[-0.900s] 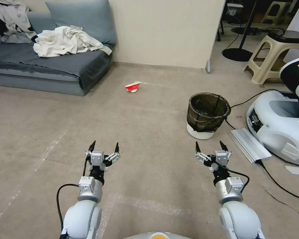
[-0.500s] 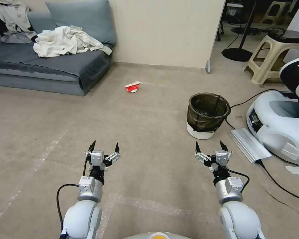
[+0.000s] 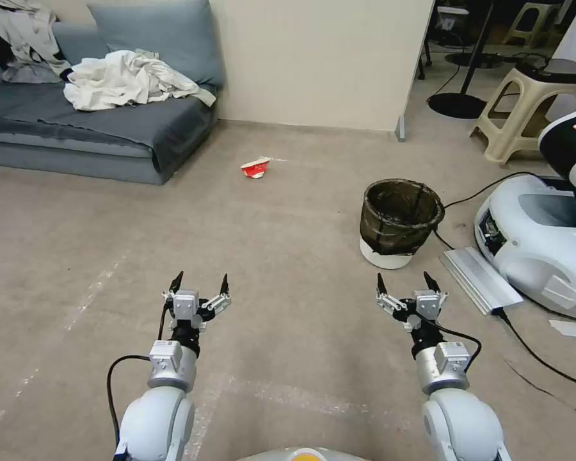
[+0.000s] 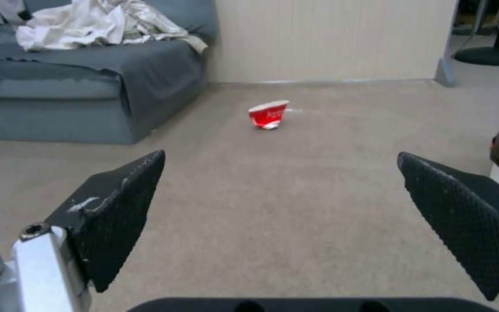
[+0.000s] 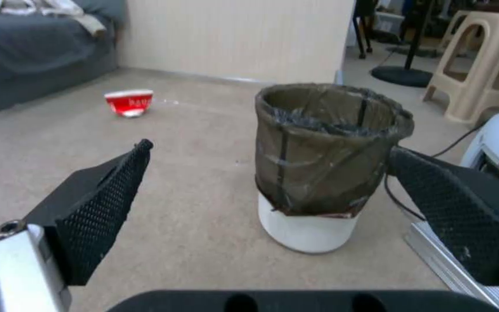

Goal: Pick up the trash can from the floor.

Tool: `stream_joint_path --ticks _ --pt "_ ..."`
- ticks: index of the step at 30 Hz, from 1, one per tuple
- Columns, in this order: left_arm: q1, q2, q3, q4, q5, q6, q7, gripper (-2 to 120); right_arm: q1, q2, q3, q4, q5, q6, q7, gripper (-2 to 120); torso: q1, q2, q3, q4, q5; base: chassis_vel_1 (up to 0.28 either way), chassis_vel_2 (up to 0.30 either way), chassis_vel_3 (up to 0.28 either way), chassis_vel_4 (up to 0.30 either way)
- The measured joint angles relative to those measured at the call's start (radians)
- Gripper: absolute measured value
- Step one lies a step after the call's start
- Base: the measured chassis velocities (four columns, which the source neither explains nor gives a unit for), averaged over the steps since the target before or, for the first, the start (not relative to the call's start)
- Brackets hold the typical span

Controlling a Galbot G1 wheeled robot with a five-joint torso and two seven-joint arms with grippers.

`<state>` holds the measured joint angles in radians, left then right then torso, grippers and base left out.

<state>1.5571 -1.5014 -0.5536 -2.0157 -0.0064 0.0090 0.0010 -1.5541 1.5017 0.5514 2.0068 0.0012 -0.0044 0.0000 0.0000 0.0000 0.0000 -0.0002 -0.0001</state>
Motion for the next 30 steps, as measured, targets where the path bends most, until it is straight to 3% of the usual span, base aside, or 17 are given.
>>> stream_joint_path --ticks 3,4,5,6,7,10,12,13,14,20,30 --pt "0.011 -0.002 -0.006 -0.027 -0.009 0.009 0.002 100 -0.008 0.004 0.003 0.016 0.003 -0.007 0.0 100 0.0 0.0 0.0 -0.0002 0.0012 0.0 0.0 0.0 0.0" --pt "0.007 -0.002 -0.002 -0.016 -0.005 0.004 0.004 100 -0.014 0.005 0.007 0.027 0.007 -0.013 0.0 100 0.0 0.0 0.0 0.0005 -0.0004 0.0 0.0 0.0 0.0" --pt "0.012 -0.002 -0.005 -0.024 -0.009 0.007 0.002 100 -0.019 0.006 0.008 0.037 0.009 -0.014 0.0 100 0.0 0.0 0.0 -0.0007 0.0 0.0 0.0 0.0 0.0" --pt "0.039 -0.006 -0.018 -0.071 -0.033 0.029 0.008 100 -0.028 0.009 0.012 0.052 0.014 -0.022 0.0 100 0.0 0.0 0.0 0.0003 0.0009 0.0 0.0 0.0 0.0" --pt "0.039 -0.006 -0.018 -0.071 -0.033 0.029 0.008 100 -0.028 0.009 0.012 0.052 0.014 -0.022 0.0 100 0.0 0.0 0.0 0.0003 0.0009 0.0 0.0 0.0 0.0" --pt "0.123 -0.02 -0.064 -0.226 -0.11 0.103 0.024 100 -0.105 0.041 0.05 0.199 0.062 -0.093 0.008 100 0.0 0.0 0.0 0.0 0.0005 0.0 0.0 0.0 0.0" --pt "0.127 -0.021 -0.066 -0.233 -0.114 0.107 0.024 100 -0.107 0.042 0.051 0.203 0.063 -0.095 0.009 100 0.0 0.0 0.0 0.0 0.0005 0.0 0.0 0.0 0.0" --pt "0.178 -0.029 -0.091 -0.324 -0.159 0.152 0.035 100 -0.159 0.063 0.077 0.302 0.095 -0.143 0.015 100 0.0 0.0 0.0 0.0002 0.0001 0.0 0.0 0.0 0.0" --pt "0.189 -0.031 -0.098 -0.346 -0.17 0.159 0.038 100 -0.171 0.068 0.083 0.326 0.104 -0.151 0.016 100 0.0 0.0 0.0 0.0001 0.0003 0.0 0.0 0.0 0.0" --pt "0.194 -0.023 -0.103 -0.356 -0.178 0.121 0.052 100 -0.178 0.066 0.09 0.338 0.118 -0.117 0.014 100 0.0 0.0 0.0 0.0002 0.0001 0.0 0.0 0.0 0.0" --pt "0.191 0.005 -0.121 -0.296 -0.181 0.062 0.048 100 -0.176 0.053 0.105 0.301 0.136 -0.032 0.013 100 0.0 0.0 0.0 0.0002 0.0001 0.0 0.0 0.0 0.0"
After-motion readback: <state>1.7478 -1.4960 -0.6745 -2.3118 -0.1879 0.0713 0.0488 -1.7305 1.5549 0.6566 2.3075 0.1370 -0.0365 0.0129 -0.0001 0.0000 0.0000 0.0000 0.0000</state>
